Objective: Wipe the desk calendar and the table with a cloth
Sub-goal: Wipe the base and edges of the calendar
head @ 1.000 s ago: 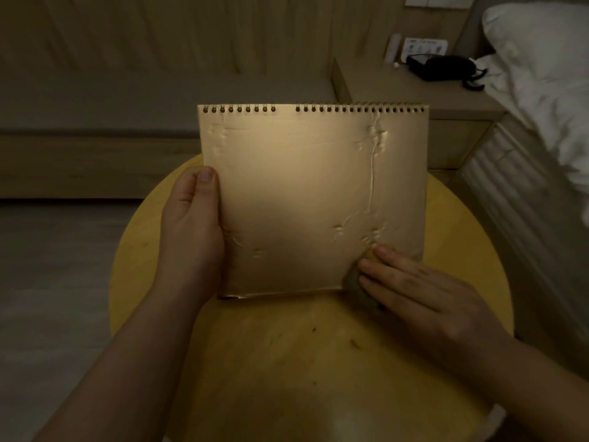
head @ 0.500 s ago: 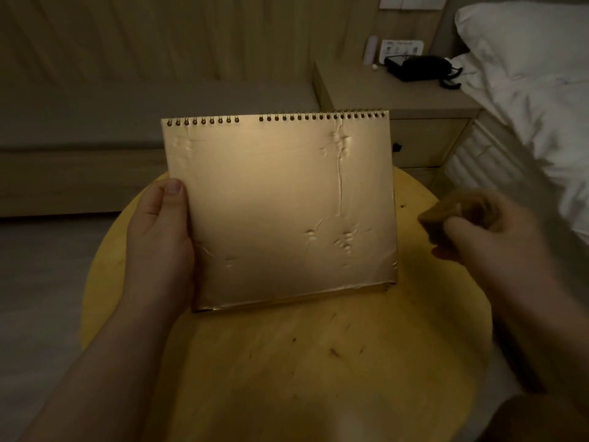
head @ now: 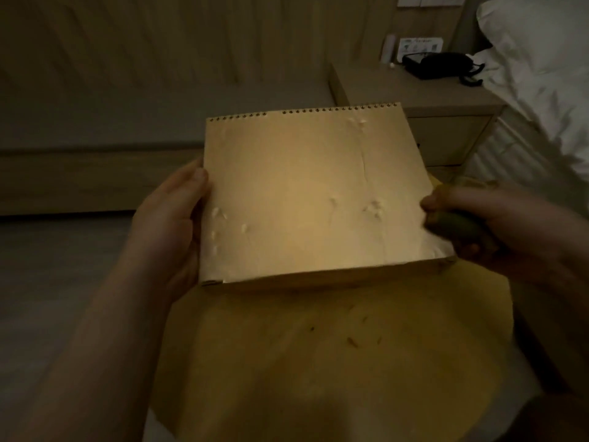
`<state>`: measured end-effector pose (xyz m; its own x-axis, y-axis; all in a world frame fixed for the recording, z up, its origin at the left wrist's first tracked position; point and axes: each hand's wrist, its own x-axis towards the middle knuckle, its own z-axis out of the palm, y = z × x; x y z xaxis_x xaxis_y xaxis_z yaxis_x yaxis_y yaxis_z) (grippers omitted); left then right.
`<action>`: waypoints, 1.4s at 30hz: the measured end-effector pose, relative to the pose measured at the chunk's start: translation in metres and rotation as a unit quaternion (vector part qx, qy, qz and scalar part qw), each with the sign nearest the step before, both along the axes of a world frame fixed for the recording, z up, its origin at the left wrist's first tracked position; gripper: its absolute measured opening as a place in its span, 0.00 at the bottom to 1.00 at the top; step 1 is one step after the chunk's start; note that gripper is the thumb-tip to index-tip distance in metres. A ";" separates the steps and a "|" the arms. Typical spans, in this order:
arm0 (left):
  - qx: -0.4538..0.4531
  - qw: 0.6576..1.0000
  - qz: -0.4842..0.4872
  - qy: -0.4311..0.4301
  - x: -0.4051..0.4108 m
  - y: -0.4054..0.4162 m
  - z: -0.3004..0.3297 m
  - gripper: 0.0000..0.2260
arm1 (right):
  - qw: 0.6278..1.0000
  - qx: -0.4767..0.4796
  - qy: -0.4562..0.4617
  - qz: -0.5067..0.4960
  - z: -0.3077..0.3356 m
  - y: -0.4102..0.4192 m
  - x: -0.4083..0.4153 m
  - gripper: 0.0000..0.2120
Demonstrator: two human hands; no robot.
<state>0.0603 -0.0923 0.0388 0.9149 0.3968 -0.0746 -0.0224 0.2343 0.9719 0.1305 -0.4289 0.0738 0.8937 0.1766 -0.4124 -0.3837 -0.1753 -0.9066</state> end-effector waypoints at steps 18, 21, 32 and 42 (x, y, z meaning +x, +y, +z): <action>0.143 0.966 0.032 -0.211 -0.050 -0.015 0.035 0.18 | 0.973 0.205 0.090 -0.055 0.083 0.013 0.019 0.10; 0.150 0.966 0.076 -0.199 -0.039 -0.019 0.031 0.08 | 0.983 0.175 0.028 -0.047 0.081 0.014 0.016 0.15; 0.121 0.973 0.095 -0.173 -0.015 -0.015 0.024 0.11 | 0.873 -0.070 -0.461 -0.144 0.040 -0.028 -0.008 0.19; 0.119 0.976 0.094 -0.155 -0.008 -0.005 0.015 0.06 | 0.597 -0.332 -0.730 0.023 0.024 -0.016 -0.002 0.19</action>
<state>0.0526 -0.0976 0.0534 0.7886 0.5317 0.3089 -0.3450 -0.0332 0.9380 0.1285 -0.4449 0.0979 0.3867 0.4450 0.8077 0.7493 -0.6622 0.0061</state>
